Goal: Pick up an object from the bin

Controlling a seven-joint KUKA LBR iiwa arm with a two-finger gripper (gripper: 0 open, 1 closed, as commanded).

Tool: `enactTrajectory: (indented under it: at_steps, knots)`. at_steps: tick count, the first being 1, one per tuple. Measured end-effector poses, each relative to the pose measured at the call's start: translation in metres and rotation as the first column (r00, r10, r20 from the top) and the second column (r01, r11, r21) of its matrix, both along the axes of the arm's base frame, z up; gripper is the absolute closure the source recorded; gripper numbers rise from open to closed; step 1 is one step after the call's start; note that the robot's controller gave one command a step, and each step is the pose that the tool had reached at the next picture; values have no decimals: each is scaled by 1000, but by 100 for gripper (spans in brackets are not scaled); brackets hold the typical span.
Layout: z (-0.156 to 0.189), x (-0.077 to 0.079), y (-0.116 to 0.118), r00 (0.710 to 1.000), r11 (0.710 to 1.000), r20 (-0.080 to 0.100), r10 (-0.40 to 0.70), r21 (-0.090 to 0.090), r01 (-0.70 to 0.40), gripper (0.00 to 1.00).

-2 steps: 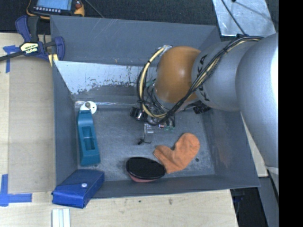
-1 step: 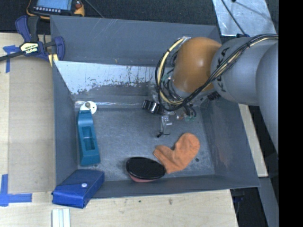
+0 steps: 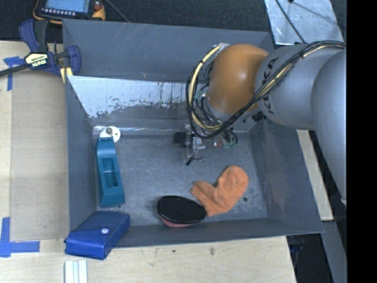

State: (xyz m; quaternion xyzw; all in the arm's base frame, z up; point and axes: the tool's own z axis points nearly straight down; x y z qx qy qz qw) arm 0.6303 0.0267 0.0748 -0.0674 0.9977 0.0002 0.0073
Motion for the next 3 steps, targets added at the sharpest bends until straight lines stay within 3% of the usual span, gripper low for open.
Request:
enactTrajectory:
  at_steps: [1, 2, 3]
  knots:
    - [0, 0, 0, 1000, 1000, 0, -1, 0, 1, 100]
    - [51, -1, 0, 1000, 1000, -15, -1, -1, 1, 100]
    - [132, 1, 0, 1000, 1000, -11, -2, -1, 2, 100]
